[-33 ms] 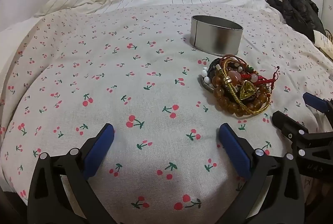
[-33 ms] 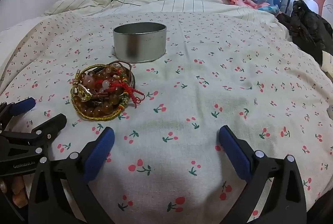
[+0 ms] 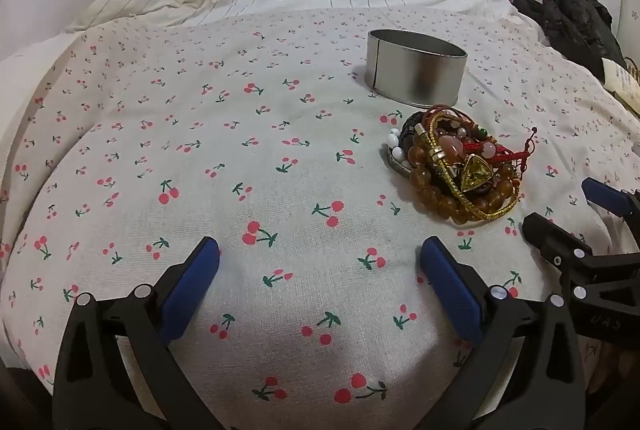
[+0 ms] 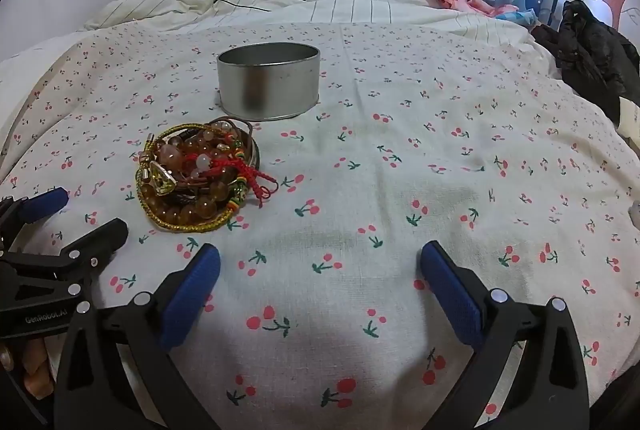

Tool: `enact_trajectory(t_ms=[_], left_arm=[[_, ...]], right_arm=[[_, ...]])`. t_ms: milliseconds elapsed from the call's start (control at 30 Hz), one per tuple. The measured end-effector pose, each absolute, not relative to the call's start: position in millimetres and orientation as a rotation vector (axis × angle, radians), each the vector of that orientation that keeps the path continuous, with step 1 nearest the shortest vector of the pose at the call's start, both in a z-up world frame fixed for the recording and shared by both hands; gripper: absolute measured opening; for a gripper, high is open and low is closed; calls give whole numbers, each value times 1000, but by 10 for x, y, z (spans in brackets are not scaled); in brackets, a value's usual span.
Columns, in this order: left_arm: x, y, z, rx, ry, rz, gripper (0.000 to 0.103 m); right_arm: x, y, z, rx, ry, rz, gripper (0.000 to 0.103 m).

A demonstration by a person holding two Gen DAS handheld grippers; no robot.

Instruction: Organize jewelry

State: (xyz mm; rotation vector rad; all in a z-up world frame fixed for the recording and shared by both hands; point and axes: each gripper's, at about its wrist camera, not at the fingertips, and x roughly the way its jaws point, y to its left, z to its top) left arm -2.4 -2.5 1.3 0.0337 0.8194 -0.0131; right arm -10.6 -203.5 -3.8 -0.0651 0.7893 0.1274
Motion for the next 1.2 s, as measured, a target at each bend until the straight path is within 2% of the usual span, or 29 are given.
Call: enact_trajectory(t_ms=[1200], left_arm=[[-38,-43,13,40,812,-6,97]], right_arm=[[-91,-2023,-57,-78,783,121,96]])
